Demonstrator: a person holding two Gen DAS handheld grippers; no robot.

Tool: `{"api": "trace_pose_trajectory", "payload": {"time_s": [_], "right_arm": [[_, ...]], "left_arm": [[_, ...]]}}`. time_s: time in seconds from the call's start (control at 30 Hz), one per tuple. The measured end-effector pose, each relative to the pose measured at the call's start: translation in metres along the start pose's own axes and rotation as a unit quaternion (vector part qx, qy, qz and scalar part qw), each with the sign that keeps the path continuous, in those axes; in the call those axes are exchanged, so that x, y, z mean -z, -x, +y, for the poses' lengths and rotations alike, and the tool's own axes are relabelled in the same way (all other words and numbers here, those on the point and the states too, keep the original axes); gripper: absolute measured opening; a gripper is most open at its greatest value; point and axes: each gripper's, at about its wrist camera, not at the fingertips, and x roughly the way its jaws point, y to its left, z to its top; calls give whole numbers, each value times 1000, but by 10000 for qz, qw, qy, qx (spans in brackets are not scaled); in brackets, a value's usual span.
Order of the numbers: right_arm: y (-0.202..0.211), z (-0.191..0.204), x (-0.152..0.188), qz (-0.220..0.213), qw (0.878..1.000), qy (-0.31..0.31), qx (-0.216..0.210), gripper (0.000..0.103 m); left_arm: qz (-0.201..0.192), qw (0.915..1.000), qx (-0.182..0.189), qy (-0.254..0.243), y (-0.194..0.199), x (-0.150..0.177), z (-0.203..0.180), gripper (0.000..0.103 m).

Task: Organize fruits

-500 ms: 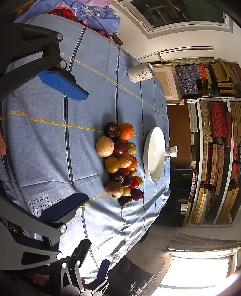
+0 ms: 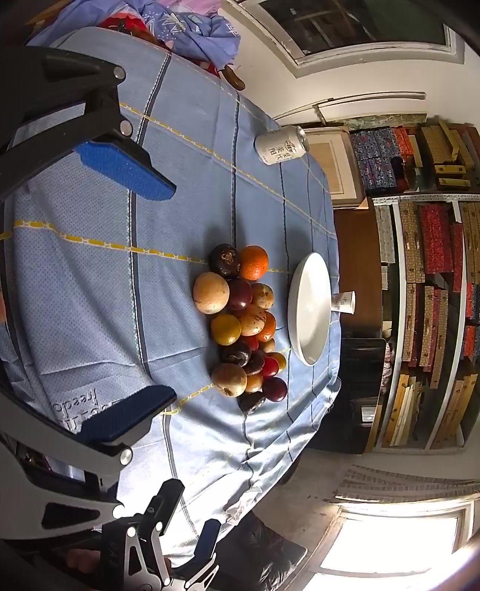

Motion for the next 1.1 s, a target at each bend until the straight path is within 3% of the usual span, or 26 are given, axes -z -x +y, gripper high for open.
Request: {"api": "trace_pose_trajectory", "payload": {"time_s": [1.1], "right_arm": [[-1, -1, 0, 6, 10000, -14, -15, 100]], "left_arm": [[54, 9999, 138, -1, -5, 3, -1, 98]]}}
